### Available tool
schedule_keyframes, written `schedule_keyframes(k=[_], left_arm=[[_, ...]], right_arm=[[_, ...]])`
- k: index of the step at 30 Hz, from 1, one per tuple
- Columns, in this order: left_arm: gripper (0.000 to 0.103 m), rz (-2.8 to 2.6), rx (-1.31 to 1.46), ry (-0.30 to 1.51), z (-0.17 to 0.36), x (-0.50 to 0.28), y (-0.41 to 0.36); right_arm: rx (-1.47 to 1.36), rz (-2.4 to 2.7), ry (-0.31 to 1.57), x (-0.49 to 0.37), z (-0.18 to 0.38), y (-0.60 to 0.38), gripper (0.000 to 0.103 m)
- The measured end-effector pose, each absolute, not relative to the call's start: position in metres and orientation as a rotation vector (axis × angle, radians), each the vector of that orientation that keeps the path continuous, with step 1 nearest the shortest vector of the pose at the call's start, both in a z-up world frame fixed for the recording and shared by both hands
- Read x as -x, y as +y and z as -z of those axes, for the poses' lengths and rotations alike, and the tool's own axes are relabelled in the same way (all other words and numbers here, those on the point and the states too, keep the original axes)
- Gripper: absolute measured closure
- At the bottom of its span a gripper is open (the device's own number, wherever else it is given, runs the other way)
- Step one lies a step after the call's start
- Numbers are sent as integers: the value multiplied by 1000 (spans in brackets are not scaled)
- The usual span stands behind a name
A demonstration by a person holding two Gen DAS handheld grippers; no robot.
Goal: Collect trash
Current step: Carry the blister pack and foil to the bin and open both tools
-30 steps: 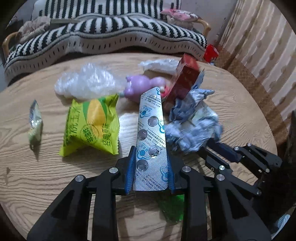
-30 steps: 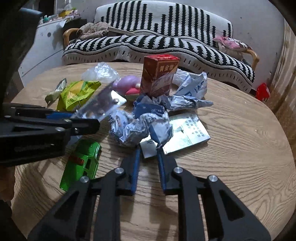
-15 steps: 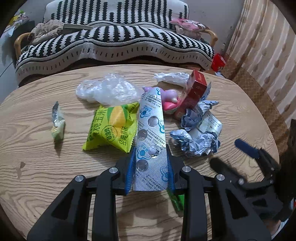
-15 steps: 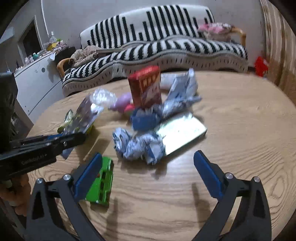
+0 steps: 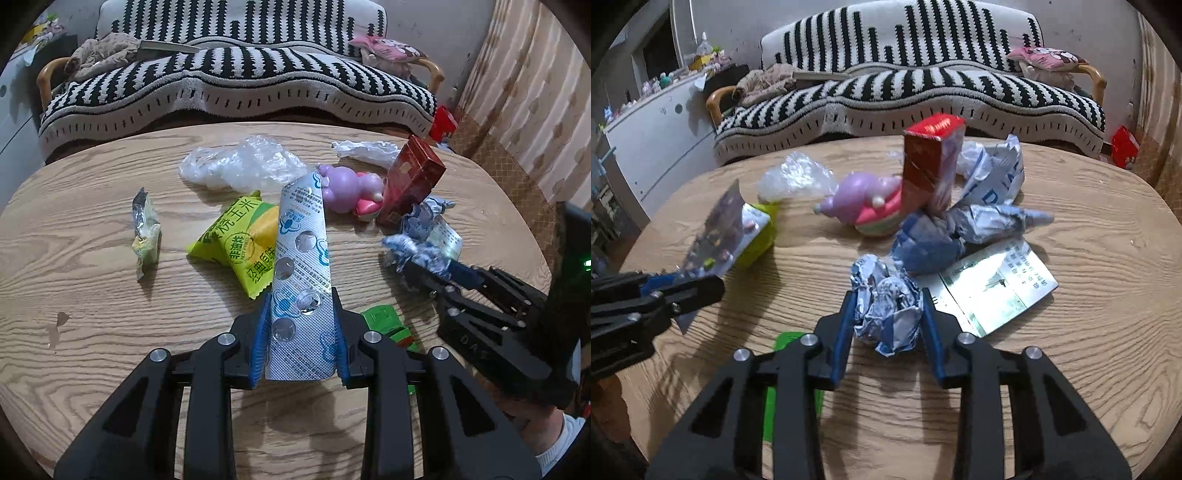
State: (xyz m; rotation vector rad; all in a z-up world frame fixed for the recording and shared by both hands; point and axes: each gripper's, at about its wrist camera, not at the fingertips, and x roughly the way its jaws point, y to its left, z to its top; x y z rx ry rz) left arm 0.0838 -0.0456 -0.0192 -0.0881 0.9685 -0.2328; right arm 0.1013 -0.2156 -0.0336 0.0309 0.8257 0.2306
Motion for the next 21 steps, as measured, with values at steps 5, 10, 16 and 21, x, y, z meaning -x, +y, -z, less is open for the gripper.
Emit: schedule_keyframes(k=[5,10,16,21], left_arm=[[74,223,84,967,18,-81,-46],[74,217,84,972,18,-81,-46],[74,228,96,984,15,-79,-47],[74,257,88,946,-1,-64,-54]], right_arm=[[-74,-228,787,-94,24,-222,69],[-71,-241,789,-89,24,-221,69],[-126,-286,782,-85,18,-224,69],[-239,-319,692,-59,-15,-238,69]])
